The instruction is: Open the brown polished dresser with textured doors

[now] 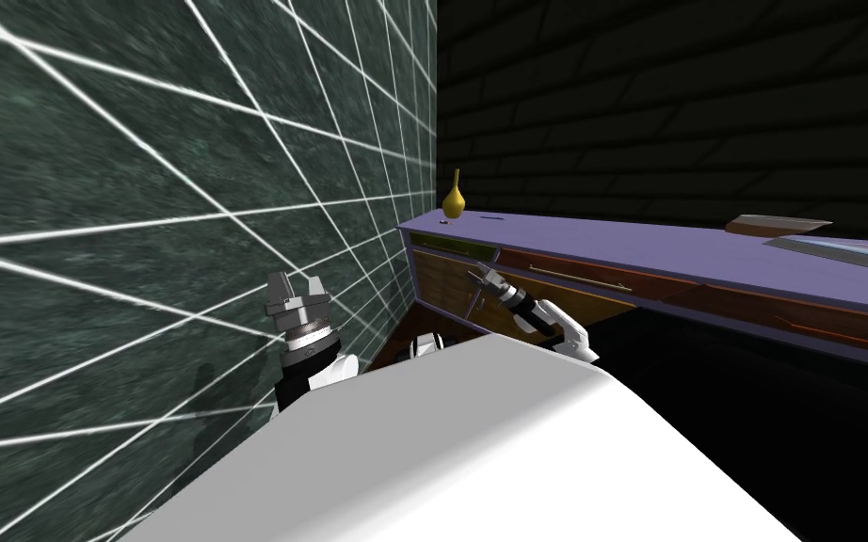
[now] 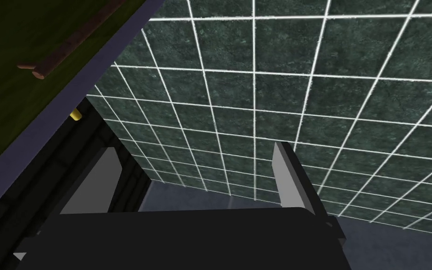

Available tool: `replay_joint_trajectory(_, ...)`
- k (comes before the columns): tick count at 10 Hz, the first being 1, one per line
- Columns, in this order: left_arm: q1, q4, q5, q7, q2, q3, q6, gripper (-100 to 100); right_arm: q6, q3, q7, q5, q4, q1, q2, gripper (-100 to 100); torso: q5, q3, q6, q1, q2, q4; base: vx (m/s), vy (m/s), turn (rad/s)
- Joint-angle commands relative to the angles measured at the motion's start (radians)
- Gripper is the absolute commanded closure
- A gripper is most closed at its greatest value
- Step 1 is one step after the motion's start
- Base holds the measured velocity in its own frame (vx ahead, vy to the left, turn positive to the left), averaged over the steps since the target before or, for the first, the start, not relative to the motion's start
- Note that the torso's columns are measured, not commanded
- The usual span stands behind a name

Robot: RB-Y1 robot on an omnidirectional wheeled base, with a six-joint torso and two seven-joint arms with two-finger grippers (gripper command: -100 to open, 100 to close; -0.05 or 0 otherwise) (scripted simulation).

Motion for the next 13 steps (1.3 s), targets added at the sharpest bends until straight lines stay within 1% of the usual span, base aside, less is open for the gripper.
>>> replay_joint_trajectory(1, 0.000, 0.000, 0.000, 0.000, 0.000, 0.000, 0.000, 0, -0.009, -0.021, 0.038, 0.060, 0.028, -0.006, -0.067, -100, 0.000, 0.000, 0.000, -0.001, 0.000, 0.000, 0.022, 0.038, -0.001)
replay_joint_trajectory(2, 0.000, 0.000, 0.000, 0.000, 0.000, 0.000, 0.000, 0, -0.014, -0.037, 0.059, 0.092, 0.043, -0.008, -0.098, -100, -0.001, 0.000, 0.000, -0.002, 0.001, 0.000, 0.029, 0.057, -0.005)
replay_joint_trajectory(3, 0.000, 0.000, 0.000, 0.000, 0.000, 0.000, 0.000, 0, -0.014, -0.037, 0.059, 0.094, 0.043, -0.008, -0.107, -100, 0.000, 0.000, 0.000, -0.001, 0.001, 0.000, 0.023, 0.046, -0.006)
replay_joint_trajectory(4, 0.000, 0.000, 0.000, 0.000, 0.000, 0.000, 0.000, 0, -0.019, -0.052, 0.080, 0.128, 0.059, -0.009, -0.146, -100, 0.000, 0.001, 0.000, -0.001, 0.001, 0.000, 0.023, 0.045, -0.003)
replay_joint_trajectory(5, 0.000, 0.000, 0.000, 0.000, 0.000, 0.000, 0.000, 0, -0.023, -0.067, 0.101, 0.161, 0.076, -0.011, -0.175, -100, 0.000, 0.001, 0.000, -0.001, 0.001, 0.000, 0.029, 0.059, -0.008)
replay_joint_trajectory(6, 0.000, 0.000, 0.000, 0.000, 0.000, 0.000, 0.000, 0, -0.023, -0.067, 0.101, 0.162, 0.076, -0.011, -0.191, -100, 0.000, 0.000, 0.000, -0.001, 0.000, 0.000, 0.029, 0.047, -0.005)
replay_joint_trajectory(7, 0.000, 0.000, 0.000, 0.000, 0.000, 0.000, 0.000, 0, -0.027, -0.083, 0.122, 0.196, 0.094, -0.012, -0.226, -100, 0.000, 0.000, 0.000, -0.001, 0.000, 0.000, 0.029, 0.046, -0.003)
replay_joint_trajectory(8, 0.000, 0.000, 0.000, 0.000, 0.000, 0.000, 0.000, 0, -0.027, -0.083, 0.122, 0.196, 0.094, -0.012, -0.234, -100, 0.000, 0.000, 0.000, -0.001, 0.000, 0.000, 0.018, 0.038, -0.003)
replay_joint_trajectory(9, 0.000, 0.000, 0.000, 0.000, 0.000, 0.000, 0.000, 0, -0.032, -0.098, 0.143, 0.230, 0.112, -0.014, -0.275, -100, -0.001, 0.001, 0.000, -0.002, 0.001, 0.000, 0.012, 0.041, -0.004)
replay_joint_trajectory(10, 0.000, 0.000, 0.000, 0.000, 0.000, 0.000, 0.000, 0, -0.035, -0.113, 0.164, 0.263, 0.131, -0.017, -0.304, -100, 0.000, 0.001, 0.000, -0.001, 0.001, 0.000, 0.027, 0.061, -0.009)
replay_joint_trajectory(11, 0.000, 0.000, 0.000, 0.000, 0.000, 0.000, 0.000, 0, -0.035, -0.113, 0.164, 0.264, 0.131, -0.017, -0.321, -100, 0.000, 0.000, 0.000, 0.000, 0.000, 0.000, 0.027, 0.046, -0.004)
replay_joint_trajectory(12, 0.000, 0.000, 0.000, 0.000, 0.000, 0.000, 0.000, 0, -0.039, -0.128, 0.185, 0.297, 0.150, -0.019, -0.356, -100, 0.000, 0.000, 0.000, -0.001, 0.000, 0.000, 0.027, 0.045, -0.004)
replay_joint_trajectory(13, 0.000, 0.000, 0.000, 0.000, 0.000, 0.000, 0.000, 0, -0.039, -0.128, 0.185, 0.297, 0.150, -0.019, -0.364, -100, 0.000, 0.000, 0.000, -0.001, 0.000, 0.000, 0.019, 0.034, -0.001)
